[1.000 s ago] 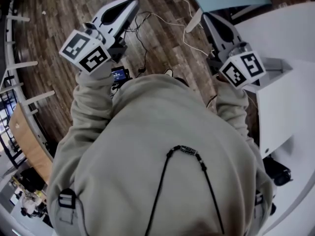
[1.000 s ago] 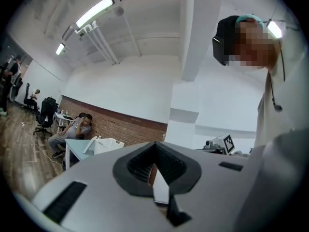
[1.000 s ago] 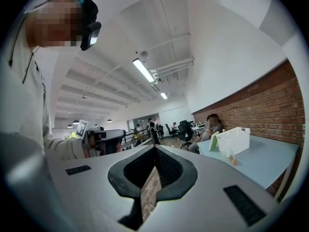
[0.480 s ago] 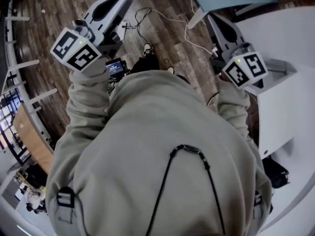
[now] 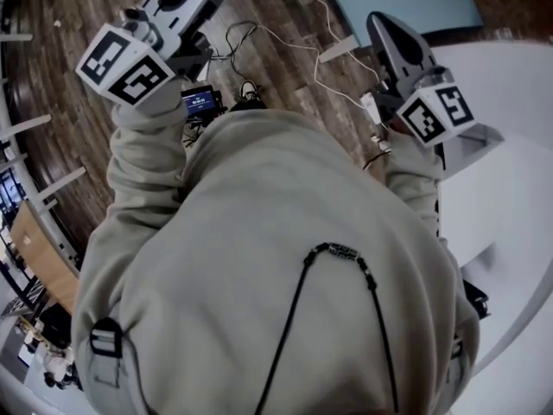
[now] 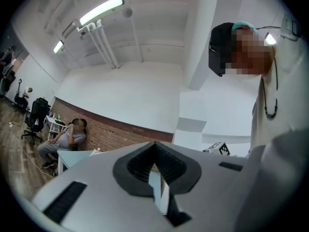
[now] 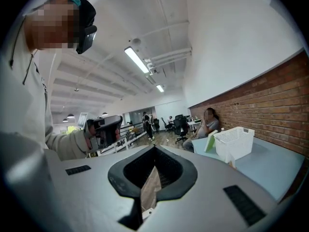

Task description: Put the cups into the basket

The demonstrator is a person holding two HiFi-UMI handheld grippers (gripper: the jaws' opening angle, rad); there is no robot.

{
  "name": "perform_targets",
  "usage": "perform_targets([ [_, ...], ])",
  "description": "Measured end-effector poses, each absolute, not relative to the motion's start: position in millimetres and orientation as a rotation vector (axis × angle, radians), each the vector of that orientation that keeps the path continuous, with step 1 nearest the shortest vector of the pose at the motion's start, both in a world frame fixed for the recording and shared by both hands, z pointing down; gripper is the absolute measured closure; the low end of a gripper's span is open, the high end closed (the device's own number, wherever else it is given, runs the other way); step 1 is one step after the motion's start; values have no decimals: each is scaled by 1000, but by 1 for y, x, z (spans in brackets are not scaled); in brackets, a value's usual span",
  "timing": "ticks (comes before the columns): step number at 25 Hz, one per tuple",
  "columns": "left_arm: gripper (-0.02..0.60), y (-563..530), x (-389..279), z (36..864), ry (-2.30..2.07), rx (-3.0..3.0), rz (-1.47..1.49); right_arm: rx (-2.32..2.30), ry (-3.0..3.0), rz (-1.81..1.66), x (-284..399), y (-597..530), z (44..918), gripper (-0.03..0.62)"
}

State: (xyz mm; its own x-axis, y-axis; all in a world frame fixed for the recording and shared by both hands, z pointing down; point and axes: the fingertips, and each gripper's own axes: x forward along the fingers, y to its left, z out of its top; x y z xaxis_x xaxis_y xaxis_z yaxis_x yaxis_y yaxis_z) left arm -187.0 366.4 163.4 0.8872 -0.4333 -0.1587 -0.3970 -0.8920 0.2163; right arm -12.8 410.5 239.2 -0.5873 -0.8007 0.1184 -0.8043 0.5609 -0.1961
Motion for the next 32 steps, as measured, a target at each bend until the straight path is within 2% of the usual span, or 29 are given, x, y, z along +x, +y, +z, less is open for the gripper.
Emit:
perform_targets([
  [6, 584, 295, -222, 170, -617, 2849, -334, 1358, -2742, 330, -62, 335, 228, 582],
  [15, 584, 240, -246, 198, -594, 2812, -306, 1317, -2697, 413, -99, 274, 255, 582],
  [26, 584, 183, -234, 208, -613, 2803, -234, 1283, -2735, 473, -86, 194, 267, 582],
  [32, 584, 121, -198, 204, -636, 2817, -201, 1244, -2789, 440, -69, 117, 260, 582],
])
